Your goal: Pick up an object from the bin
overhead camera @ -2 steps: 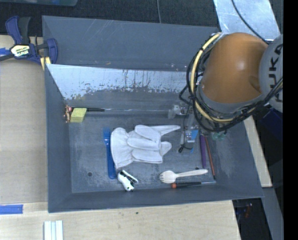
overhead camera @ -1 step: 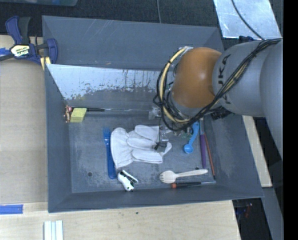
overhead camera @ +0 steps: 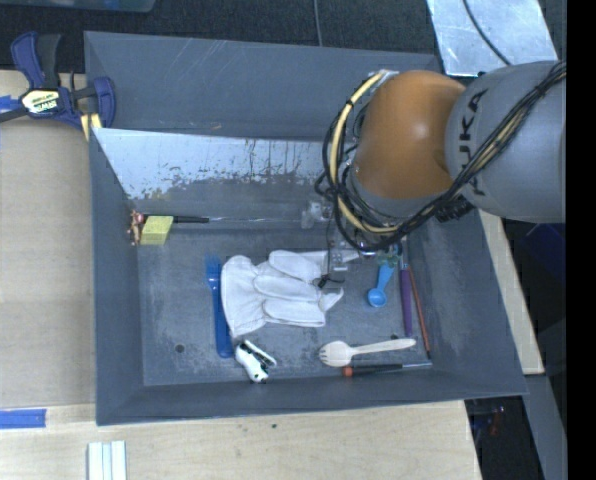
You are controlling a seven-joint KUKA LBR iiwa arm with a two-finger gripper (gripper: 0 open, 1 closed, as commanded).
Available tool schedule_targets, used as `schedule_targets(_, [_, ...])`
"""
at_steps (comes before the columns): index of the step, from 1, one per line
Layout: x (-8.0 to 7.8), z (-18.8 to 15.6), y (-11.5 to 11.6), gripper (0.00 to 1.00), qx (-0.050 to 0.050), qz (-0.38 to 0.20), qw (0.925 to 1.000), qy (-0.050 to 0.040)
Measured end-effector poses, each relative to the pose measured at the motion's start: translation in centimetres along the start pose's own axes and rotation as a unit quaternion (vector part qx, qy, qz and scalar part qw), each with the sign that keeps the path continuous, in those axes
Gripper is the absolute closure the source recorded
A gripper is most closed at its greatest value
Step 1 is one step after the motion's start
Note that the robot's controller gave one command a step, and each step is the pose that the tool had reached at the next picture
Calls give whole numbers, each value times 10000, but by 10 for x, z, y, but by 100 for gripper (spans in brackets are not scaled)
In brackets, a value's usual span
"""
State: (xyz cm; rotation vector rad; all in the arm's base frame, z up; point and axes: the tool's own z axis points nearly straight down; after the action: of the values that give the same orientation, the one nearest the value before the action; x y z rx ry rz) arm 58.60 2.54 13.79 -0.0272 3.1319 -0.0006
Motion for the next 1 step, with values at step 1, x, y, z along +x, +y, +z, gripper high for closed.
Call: schedule_targets(1, [-7, 70, -4, 0, -7, 250, 9997, 4])
